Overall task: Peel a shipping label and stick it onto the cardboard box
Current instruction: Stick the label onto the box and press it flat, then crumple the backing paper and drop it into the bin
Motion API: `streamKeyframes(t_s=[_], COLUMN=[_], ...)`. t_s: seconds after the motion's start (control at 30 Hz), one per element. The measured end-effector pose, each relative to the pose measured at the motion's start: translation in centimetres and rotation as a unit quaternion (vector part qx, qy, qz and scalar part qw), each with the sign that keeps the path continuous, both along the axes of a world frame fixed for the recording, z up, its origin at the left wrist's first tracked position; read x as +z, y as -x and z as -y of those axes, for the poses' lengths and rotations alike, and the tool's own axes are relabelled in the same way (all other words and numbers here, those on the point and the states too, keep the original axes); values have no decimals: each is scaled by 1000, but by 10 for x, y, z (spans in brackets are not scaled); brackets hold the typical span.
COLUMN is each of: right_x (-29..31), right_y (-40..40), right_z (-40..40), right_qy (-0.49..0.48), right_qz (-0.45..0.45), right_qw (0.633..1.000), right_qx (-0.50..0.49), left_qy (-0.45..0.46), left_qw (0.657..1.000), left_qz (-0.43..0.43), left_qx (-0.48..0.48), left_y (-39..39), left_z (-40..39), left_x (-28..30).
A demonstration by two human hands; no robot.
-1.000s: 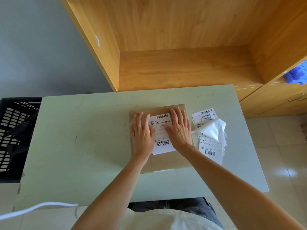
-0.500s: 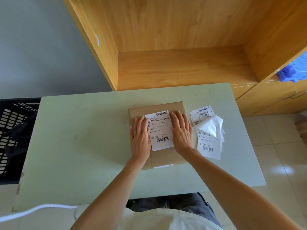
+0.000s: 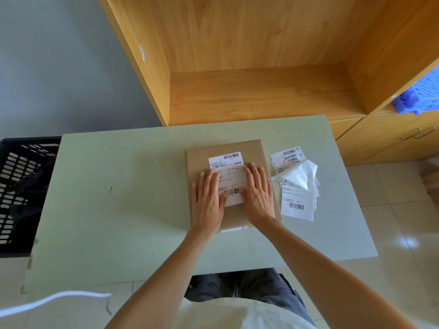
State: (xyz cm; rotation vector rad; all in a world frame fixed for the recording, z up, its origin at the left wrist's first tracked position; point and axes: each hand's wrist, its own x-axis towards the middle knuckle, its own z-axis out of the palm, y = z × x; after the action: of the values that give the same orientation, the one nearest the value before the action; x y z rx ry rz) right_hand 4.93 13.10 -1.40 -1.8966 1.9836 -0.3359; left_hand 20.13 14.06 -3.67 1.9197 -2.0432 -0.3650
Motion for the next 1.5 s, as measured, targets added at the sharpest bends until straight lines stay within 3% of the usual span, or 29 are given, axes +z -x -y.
streamKeyframes(t_s=[0.47,0.6,0.77,0.93,1.07,1.3,1.5], right_x=[-1,-2,3,25,44,69,67], right_y=[19,27,37,36,33,49,89], right_z=[-12,-18,-15,7,34,58,50], right_qy=[5,-9,-23,24,-36,-129,-78], right_qz=[23,12,-2,-31,-48,-27,43], right_qw=[1000,999,997,998,997,991,994], right_qx=[18,45,68,39,44,9,-55], left_qy=[-3,-20,10,47,-9,-185,-146], left_qw=[999,1000,1000,999,999,971,969], left_qz=[-25,7,-2,-9,-27,55,18], left_qx=[29,2,-4,-17,-27,-142,-200], left_y=[3,5,0,7,27,60,105], left_z=[-12,-17,-15,9,41,98,105], left_x=[4,5,4,23,41,79,82])
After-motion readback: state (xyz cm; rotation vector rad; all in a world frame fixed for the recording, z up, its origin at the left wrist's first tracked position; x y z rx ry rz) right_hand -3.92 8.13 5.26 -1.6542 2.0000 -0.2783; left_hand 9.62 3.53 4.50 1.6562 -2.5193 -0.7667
